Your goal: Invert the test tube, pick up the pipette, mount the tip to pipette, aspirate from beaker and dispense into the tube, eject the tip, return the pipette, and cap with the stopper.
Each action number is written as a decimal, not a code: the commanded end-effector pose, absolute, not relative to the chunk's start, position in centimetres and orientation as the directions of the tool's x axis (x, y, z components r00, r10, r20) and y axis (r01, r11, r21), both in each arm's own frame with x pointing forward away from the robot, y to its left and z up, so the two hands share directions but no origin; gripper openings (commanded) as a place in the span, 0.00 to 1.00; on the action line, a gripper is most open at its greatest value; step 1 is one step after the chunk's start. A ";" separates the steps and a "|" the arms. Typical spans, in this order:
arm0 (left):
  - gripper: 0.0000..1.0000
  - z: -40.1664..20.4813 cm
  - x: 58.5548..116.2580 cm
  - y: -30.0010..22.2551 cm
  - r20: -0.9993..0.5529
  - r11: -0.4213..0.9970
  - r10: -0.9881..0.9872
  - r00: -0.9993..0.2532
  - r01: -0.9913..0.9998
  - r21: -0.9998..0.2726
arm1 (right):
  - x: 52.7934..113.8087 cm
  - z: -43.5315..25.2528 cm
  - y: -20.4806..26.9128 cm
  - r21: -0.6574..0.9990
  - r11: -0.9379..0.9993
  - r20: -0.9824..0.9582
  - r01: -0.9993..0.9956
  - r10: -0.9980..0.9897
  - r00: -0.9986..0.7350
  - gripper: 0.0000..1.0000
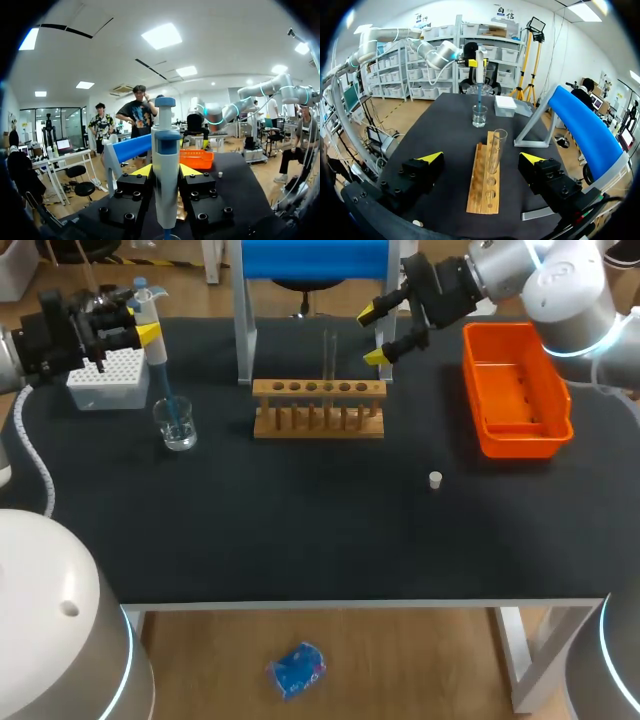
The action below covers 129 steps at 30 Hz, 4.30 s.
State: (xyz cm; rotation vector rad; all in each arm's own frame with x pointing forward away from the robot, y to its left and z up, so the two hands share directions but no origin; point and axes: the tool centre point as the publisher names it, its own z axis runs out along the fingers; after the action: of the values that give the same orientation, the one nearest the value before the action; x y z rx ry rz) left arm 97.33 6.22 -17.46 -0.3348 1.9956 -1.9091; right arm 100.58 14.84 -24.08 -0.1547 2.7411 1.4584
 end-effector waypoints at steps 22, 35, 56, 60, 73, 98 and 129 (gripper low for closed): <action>0.00 -13.2 96.9 5.7 -0.109 0.102 -0.393 -0.913 0.074 -0.992 | 100.5 -24.0 14.8 0.824 0.557 -0.076 -0.103 -0.072 -0.995 1.00; 0.00 -3.8 96.4 4.8 -0.105 0.154 -0.377 -0.920 0.049 -0.987 | 100.5 -24.0 14.8 0.824 0.557 -0.076 -0.103 -0.072 -0.995 1.00; 0.00 7.5 94.3 -3.6 -0.118 0.165 -0.102 -0.988 0.100 -0.981 | 100.5 -24.0 14.8 0.824 0.557 -0.076 -0.103 -0.072 -0.995 1.00; 0.00 7.1 93.7 -7.1 -0.136 0.183 -0.033 -0.990 0.128 -0.975 | 100.5 -24.0 14.8 0.824 0.557 -0.076 -0.103 -0.072 -0.995 1.00; 0.00 6.8 94.0 -16.4 -0.169 0.112 0.194 -0.966 0.193 -0.975 | 100.5 -24.0 14.8 0.824 0.557 -0.076 -0.103 -0.072 -0.995 1.00; 0.00 3.1 96.1 -21.6 -0.174 0.094 0.314 -0.933 0.213 -0.973 | 100.5 -24.0 14.8 0.824 0.557 -0.076 -0.103 -0.072 -0.995 1.00; 0.00 1.5 98.3 -21.9 -0.175 0.037 0.374 -0.911 0.203 -0.978 | 100.5 -24.0 14.8 0.824 0.557 -0.076 -0.103 -0.072 -0.995 1.00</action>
State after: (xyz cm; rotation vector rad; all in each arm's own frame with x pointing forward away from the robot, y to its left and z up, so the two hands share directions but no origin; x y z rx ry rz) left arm 96.86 -21.61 1.79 0.5958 2.3452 -2.1439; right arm 100.55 14.84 -24.06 -0.1545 2.7410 1.4577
